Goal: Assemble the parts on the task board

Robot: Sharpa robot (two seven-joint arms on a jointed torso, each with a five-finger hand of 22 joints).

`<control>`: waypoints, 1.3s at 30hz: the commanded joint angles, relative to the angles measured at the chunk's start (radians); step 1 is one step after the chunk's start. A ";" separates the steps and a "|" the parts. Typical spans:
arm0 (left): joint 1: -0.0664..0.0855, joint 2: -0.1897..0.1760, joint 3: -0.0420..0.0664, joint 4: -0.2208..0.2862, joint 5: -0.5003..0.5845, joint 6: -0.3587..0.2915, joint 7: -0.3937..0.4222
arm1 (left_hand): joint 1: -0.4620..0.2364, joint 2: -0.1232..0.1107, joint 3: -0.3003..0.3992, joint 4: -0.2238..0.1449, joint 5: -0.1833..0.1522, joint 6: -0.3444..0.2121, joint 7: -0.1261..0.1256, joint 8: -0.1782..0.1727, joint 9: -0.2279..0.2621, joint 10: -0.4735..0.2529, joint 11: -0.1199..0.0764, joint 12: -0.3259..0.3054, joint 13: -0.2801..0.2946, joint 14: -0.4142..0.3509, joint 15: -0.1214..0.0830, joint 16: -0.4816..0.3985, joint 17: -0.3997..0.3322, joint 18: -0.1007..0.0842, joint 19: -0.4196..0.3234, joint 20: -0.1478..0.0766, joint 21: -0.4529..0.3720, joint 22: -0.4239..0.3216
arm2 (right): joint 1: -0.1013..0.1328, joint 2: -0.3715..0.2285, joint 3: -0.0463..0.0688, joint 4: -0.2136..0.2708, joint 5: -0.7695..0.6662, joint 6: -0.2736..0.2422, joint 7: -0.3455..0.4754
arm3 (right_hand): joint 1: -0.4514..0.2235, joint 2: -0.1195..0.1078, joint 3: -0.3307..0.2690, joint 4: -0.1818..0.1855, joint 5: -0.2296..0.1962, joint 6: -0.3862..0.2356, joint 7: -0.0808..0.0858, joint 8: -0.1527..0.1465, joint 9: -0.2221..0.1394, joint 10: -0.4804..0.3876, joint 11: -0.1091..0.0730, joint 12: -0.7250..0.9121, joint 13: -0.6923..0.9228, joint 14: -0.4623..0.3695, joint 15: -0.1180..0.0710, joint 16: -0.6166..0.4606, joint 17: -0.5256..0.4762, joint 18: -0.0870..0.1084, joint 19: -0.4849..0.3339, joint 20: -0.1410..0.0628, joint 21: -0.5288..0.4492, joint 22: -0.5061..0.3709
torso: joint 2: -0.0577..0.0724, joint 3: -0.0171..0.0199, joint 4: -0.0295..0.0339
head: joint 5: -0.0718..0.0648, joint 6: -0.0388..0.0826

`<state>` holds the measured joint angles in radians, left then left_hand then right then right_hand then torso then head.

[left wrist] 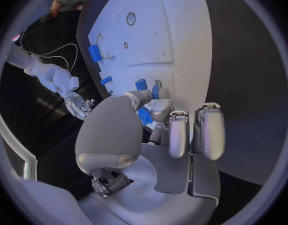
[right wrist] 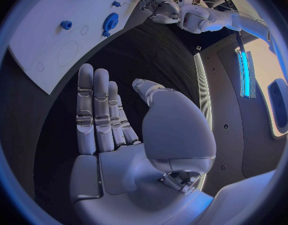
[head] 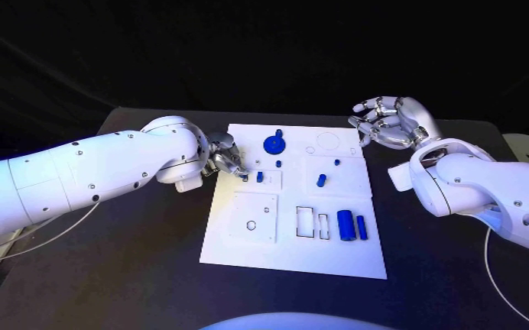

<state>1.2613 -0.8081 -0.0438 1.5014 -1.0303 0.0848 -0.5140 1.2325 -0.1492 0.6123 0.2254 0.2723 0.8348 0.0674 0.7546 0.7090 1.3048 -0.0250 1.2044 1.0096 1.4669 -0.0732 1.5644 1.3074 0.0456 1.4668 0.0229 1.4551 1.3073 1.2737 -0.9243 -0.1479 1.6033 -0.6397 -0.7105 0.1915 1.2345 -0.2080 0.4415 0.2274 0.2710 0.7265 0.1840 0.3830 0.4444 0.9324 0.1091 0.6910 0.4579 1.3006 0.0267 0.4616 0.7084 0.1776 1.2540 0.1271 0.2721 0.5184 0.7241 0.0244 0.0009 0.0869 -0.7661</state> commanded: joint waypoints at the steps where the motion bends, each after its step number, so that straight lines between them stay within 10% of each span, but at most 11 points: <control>1: -0.002 0.004 0.000 0.008 -0.052 -0.012 0.005 | -0.007 0.003 0.114 -0.106 0.002 0.018 -0.020 0.005 0.082 0.008 0.000 0.004 0.002 0.104 -0.009 0.006 0.263 0.002 0.010 -0.006 0.005 0.049 | -0.001 0.002 0.000 0.001 -0.007 0.004 0.006 | -0.001 0.012 -0.001 0.007 0.004 0.001 0.005 0.004 -0.001 -0.007 -0.002 0.000 -0.001 0.009 0.001 -0.004 0.002 0.004 0.004 0.000 -0.005 -0.001 | 0.000 0.0009 -0.0012 | 0.003 0.000; 39: -0.004 0.022 -0.006 0.000 -0.126 0.065 -0.005 | -0.022 -0.003 0.130 -0.114 0.003 0.022 -0.027 0.027 0.089 0.023 -0.007 0.024 0.026 0.104 -0.015 0.006 0.263 -0.001 0.016 -0.010 0.011 0.062 | -0.002 -0.001 0.000 0.003 -0.006 -0.007 0.012 | 0.000 0.012 -0.001 0.008 0.008 -0.001 0.005 0.004 -0.002 -0.009 -0.002 -0.003 -0.005 0.008 0.002 -0.008 0.004 0.004 0.004 0.000 -0.008 -0.004 | 0.001 0.0000 -0.0010 | 0.004 -0.007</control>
<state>1.2590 -0.7874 -0.0474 1.5002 -1.1436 0.1156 -0.5162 1.2100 -0.1637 0.6189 0.2299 0.2722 0.8372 0.0653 0.7776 0.7973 1.3192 -0.0319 1.2237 1.0350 1.4670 -0.0803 1.5644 1.3073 0.0456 1.4632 0.0195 1.4628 1.3073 1.2721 -0.9257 -0.1479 1.6048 -0.6399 -0.7176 0.1933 1.2345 -0.2080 0.4386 0.2303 0.2769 0.7255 0.1857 0.3829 0.4435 0.9310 0.1075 0.6909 0.4535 1.3005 0.0267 0.4559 0.7108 0.1776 1.2538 0.1271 0.2680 0.5151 0.7244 0.0250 0.0002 0.0902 -0.7726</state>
